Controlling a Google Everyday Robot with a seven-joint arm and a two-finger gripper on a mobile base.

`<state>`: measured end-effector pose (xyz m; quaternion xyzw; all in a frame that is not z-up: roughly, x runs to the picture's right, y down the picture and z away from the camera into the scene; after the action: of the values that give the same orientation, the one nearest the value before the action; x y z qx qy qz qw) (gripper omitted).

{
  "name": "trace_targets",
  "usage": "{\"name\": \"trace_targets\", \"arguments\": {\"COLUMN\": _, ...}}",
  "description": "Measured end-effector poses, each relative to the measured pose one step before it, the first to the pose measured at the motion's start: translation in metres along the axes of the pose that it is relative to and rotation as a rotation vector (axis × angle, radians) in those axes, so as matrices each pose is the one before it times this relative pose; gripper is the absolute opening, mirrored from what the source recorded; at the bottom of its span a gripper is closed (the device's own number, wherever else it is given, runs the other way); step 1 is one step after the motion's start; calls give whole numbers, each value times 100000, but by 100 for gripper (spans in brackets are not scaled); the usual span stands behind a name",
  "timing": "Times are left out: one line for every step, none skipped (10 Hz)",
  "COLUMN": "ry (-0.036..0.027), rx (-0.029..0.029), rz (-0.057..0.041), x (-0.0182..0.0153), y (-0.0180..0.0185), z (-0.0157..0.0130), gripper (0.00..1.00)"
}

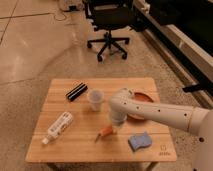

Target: Drag the pepper across the table

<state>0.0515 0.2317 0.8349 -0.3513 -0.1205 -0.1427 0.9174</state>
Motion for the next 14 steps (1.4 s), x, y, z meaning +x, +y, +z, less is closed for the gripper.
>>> {"name": "trace_targets", "arguments": {"ry": 30, "rx": 84, "rz": 2, "x": 48, "y": -268, "z": -18, "gripper": 31}}
{"name": "trace_targets", "arguments": {"ry": 118, "rx": 3, "rz": 39, "x": 163, "y": -595, "z": -44, "gripper": 22}}
{"name": "trace_targets", "arguments": {"ry": -49, "rx": 137, "rz": -27, "x": 32, "y": -523, "z": -10, "gripper": 14}}
{"name": "trace_targets", "arguments": {"ry": -4, "rx": -40, "rz": -198, "x": -96, "y": -167, "z": 5, "gripper": 12}}
{"name": "trace_targets", "arguments": {"ry": 168, "rx": -232, "rz": 171, "x": 116, "y": -25, "z": 5, "gripper": 12}}
{"name": "trace_targets", "arguments": {"ry": 16, "rx": 63, "rz": 240, "x": 163, "y": -114, "z": 6, "gripper": 12}}
{"name": "trace_targets", "arguments": {"ry": -153, "rx": 273, "rz": -29, "x": 0, "y": -308, "z": -34, "gripper": 12}}
{"name": "trace_targets", "arguments": {"ry": -40, "rx": 160, "rz": 24, "x": 76, "y": -434, "z": -17, "gripper": 12}}
{"name": "trace_targets", "arguments": {"ry": -76, "rx": 226, "rz": 80, "x": 4, "y": -478, "z": -14, "gripper": 12}}
{"name": "trace_targets", "arguments": {"ry": 31, "rx": -27, "rz": 23, "x": -14, "y": -224, "z": 6, "gripper": 12}}
{"name": "trace_targets", "arguments": {"ry": 98, "rx": -100, "rz": 131, "x": 133, "y": -267, "z": -51, "gripper": 12}}
{"name": "trace_targets", "arguments": {"ry": 141, "rx": -97, "rz": 116, "x": 187, "y": -460, "z": -87, "gripper": 12}}
{"name": "trace_targets", "arguments": {"ry": -82, "rx": 155, "rz": -14, "x": -20, "y": -247, "z": 21, "gripper": 12}}
{"name": "trace_targets", "arguments": {"ry": 75, "rx": -68, "rz": 51, "x": 12, "y": -46, "z": -17, "gripper": 12}}
